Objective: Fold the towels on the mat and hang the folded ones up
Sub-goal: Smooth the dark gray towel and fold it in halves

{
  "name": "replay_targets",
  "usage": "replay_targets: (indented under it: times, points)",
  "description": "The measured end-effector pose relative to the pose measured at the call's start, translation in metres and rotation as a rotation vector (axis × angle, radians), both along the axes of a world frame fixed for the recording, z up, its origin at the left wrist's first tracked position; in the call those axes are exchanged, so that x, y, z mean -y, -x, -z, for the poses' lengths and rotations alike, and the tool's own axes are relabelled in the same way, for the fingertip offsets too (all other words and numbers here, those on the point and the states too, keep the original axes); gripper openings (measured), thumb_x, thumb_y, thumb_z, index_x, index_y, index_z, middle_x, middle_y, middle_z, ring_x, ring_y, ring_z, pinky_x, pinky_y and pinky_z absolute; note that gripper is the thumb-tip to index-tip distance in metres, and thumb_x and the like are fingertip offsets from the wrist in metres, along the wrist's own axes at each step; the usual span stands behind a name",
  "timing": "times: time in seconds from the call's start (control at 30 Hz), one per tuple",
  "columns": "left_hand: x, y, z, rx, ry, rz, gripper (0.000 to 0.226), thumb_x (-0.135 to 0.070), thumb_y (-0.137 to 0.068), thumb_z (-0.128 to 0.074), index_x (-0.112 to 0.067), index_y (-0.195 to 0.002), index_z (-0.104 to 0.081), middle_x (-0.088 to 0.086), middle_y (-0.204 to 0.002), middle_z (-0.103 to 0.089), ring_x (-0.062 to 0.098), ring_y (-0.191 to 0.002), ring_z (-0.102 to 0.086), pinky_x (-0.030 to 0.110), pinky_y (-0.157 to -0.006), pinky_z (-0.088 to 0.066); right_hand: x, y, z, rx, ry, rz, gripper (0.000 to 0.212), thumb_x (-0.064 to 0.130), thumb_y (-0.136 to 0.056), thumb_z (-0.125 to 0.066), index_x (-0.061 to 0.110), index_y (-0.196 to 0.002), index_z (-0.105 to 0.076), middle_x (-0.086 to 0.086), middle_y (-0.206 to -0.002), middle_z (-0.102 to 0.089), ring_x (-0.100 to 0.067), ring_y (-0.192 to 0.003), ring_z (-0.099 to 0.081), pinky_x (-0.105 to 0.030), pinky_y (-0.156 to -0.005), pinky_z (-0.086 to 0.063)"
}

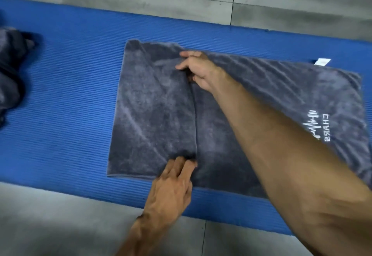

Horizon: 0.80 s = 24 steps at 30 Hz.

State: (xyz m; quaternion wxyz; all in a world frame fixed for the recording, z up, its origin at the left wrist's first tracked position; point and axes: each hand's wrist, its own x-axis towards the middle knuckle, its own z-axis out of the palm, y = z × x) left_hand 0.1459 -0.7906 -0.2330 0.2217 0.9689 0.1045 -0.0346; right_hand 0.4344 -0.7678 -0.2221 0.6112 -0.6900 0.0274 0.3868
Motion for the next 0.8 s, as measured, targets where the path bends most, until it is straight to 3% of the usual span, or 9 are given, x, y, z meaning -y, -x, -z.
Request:
replay_targets:
  times: [0.1, 0.17, 0.3, 0.43, 0.53, 0.6, 0.67, 0.8]
  points:
    - [0.007, 0.002, -0.008, 0.139, 0.081, 0.086, 0.028, -0.021, -0.081, -0.047, -0.026, -0.108, -0.05, -0.004, -0.111, -0.049, 0.018, -0.096, -0.052, 0.034, -0.062, -0.058, 0.035, -0.009, 0.003, 0.13, -0.066, 0.1, 0.055, -0.005, -0.079, -0.062, 0.017, -0.129, -0.059, -0.003, -0.13, -0.058, -0.015, -0.118, -0.054, -0.025, -0.099, -0.047]
    - [0.018, 0.003, -0.011, 0.221, 0.102, 0.149, 0.029, -0.019, -0.081, -0.051, -0.025, -0.11, -0.052, -0.002, -0.114, -0.047, 0.019, -0.094, -0.052, 0.034, -0.057, -0.057, 0.064, -0.016, 0.004, 0.191, -0.101, 0.162, 0.055, -0.002, -0.072, -0.067, 0.023, -0.121, -0.065, -0.004, -0.14, -0.053, -0.017, -0.129, -0.049, -0.032, -0.11, -0.041]
    - [0.064, -0.003, -0.009, 0.339, 0.158, 0.255, 0.028, -0.018, -0.083, -0.05, -0.023, -0.111, -0.053, -0.001, -0.114, -0.046, 0.018, -0.085, -0.052, 0.03, -0.051, -0.053, 0.127, -0.034, 0.007, 0.197, -0.152, 0.317, 0.047, -0.001, -0.063, -0.067, 0.027, -0.101, -0.072, -0.001, -0.146, -0.048, -0.017, -0.134, -0.045, -0.037, -0.111, -0.04]
    - [0.104, -0.015, -0.006, 0.214, 0.112, 0.379, 0.04, -0.021, -0.08, -0.047, -0.027, -0.119, -0.052, -0.004, -0.118, -0.047, 0.015, -0.096, -0.048, 0.025, -0.057, -0.052, 0.163, -0.039, 0.022, 0.208, -0.011, 0.302, 0.055, -0.01, -0.075, -0.06, 0.018, -0.122, -0.063, 0.004, -0.151, -0.038, -0.012, -0.138, -0.036, -0.03, -0.114, -0.035]
    - [0.109, -0.023, -0.004, 0.108, 0.116, 0.462, 0.057, -0.026, -0.075, -0.046, -0.029, -0.131, -0.045, -0.008, -0.124, -0.049, 0.012, -0.104, -0.048, 0.024, -0.068, -0.054, 0.17, -0.036, 0.03, 0.154, 0.056, 0.331, 0.055, -0.009, -0.074, -0.059, 0.021, -0.12, -0.064, 0.004, -0.146, -0.046, -0.013, -0.13, -0.044, -0.034, -0.11, -0.042]
    - [0.094, -0.025, 0.0, 0.129, 0.176, 0.384, 0.053, -0.027, -0.077, -0.048, -0.028, -0.13, -0.048, -0.006, -0.125, -0.052, 0.016, -0.104, -0.055, 0.028, -0.082, -0.054, 0.167, -0.037, 0.034, 0.128, 0.117, 0.375, 0.049, 0.001, -0.069, -0.063, 0.027, -0.11, -0.068, 0.001, -0.13, -0.061, -0.018, -0.119, -0.056, -0.037, -0.101, -0.05]
    - [0.063, -0.024, 0.004, 0.185, 0.201, 0.198, 0.047, -0.024, -0.079, -0.048, -0.026, -0.125, -0.053, -0.002, -0.121, -0.059, 0.024, -0.098, -0.062, 0.035, -0.086, -0.054, 0.158, -0.039, 0.033, 0.254, 0.259, 0.389, 0.039, 0.011, -0.07, -0.063, 0.025, -0.106, -0.068, -0.002, -0.118, -0.066, -0.02, -0.11, -0.061, -0.038, -0.099, -0.051]
    - [-0.013, -0.01, 0.009, 0.075, -0.021, -0.184, 0.044, -0.028, -0.077, -0.046, -0.018, -0.117, -0.061, 0.007, -0.111, -0.062, 0.031, -0.09, -0.058, 0.04, -0.08, -0.049, 0.12, -0.036, 0.014, 0.699, 0.597, 0.108, 0.045, 0.012, -0.08, -0.055, 0.018, -0.124, -0.059, -0.004, -0.132, -0.054, -0.024, -0.122, -0.05, -0.036, -0.108, -0.039]
